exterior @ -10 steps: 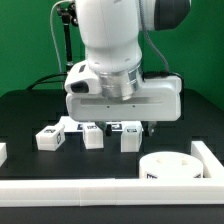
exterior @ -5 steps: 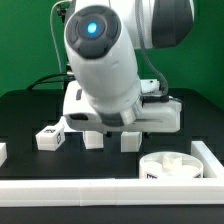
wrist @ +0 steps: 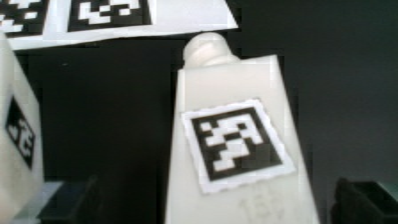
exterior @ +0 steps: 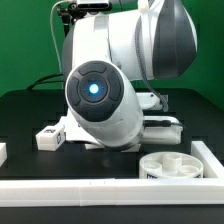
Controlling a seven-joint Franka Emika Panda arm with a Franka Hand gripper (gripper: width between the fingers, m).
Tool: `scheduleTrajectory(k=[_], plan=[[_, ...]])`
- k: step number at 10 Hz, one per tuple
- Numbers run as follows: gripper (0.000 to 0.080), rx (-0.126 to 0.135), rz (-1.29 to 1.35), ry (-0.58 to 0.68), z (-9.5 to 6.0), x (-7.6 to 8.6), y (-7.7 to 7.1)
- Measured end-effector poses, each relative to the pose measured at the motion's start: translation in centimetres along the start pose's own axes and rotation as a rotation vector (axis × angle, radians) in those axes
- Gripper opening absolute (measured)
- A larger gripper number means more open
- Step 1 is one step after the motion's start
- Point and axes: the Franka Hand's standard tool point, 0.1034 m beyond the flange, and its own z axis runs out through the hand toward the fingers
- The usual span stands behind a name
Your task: Assemble stool
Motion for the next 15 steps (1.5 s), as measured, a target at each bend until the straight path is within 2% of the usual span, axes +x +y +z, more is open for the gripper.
scheduleTrajectory(k=[4, 5, 6, 7, 8, 10, 13, 15], plan=[[0.0649, -0.006, -0.004, 0.027, 0.1, 0.4, -0.3], [0.0524, -0.006, -0.004, 0.028, 0.1, 0.4, -0.3], [0.0524, -0.007, -0.005, 0.029, 0.1, 0.5, -0.4], [0.0353, -0.007, -0.005, 0.029, 0.1, 0.5, -0.4], [0.0326, -0.006, -0.005, 0.030, 0.1, 0.5, -0.4], [0.0326, -0.009, -0.029, 0.039, -0.4, 0.4, -0.5], [0.0326, -0.014, -0.072, 0.073, -3.0, -0.7, -1.2], [0.0327, -0.020, -0.074, 0.088, -4.8, -2.5, -2.0]])
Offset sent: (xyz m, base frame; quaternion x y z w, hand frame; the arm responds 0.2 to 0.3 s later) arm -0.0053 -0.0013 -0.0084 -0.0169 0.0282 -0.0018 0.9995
